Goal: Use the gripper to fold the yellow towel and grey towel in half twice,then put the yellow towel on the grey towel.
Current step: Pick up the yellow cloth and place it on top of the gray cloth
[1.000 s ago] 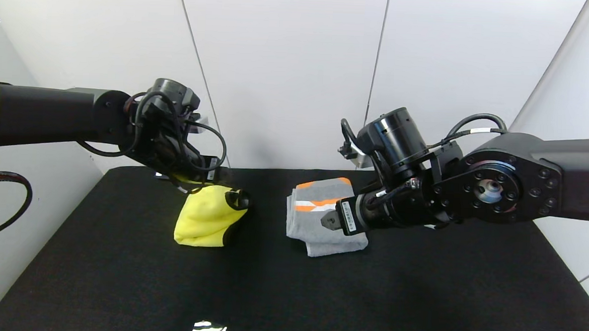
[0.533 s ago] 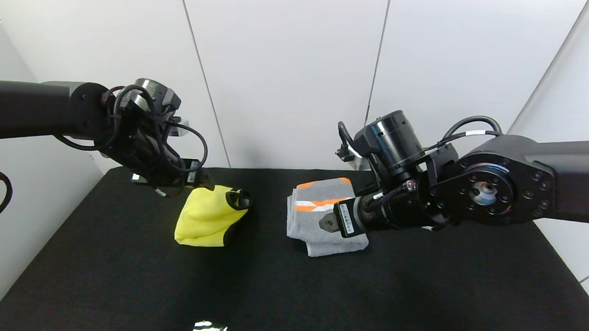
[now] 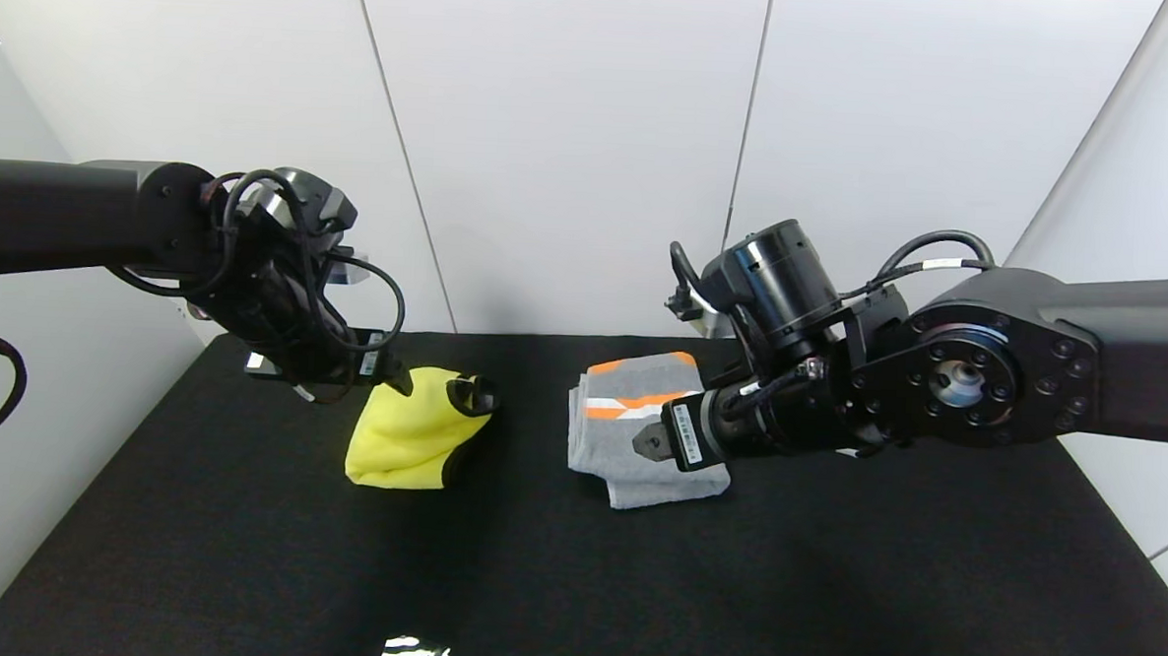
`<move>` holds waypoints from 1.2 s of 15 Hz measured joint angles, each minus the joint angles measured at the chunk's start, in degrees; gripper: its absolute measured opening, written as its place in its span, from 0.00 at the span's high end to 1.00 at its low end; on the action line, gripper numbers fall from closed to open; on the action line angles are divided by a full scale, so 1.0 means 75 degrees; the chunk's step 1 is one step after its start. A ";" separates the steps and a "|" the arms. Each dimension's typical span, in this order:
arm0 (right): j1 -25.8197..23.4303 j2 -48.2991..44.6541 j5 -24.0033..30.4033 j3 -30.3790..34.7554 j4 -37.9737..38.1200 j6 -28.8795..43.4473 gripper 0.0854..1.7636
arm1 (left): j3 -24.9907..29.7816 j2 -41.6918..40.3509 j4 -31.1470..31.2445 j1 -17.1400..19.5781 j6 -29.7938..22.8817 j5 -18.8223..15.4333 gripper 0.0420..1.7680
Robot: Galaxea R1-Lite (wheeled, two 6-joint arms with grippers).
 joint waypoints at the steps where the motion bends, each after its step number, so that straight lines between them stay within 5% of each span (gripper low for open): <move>1: 0.0000 0.0000 -0.0003 0.0000 0.0003 -0.0003 0.03 | 0.0000 0.0002 0.0002 0.0008 0.0000 0.0000 0.03; 15: 0.0026 0.0088 0.0000 0.0000 0.0003 -0.0003 0.03 | 0.0234 0.0632 0.0421 0.0603 0.0000 -0.0057 0.03; 18: 0.0020 0.0091 -0.0003 0.0000 0.0000 -0.0003 0.03 | 0.0158 0.0658 0.0380 0.0679 0.0000 -0.0624 0.03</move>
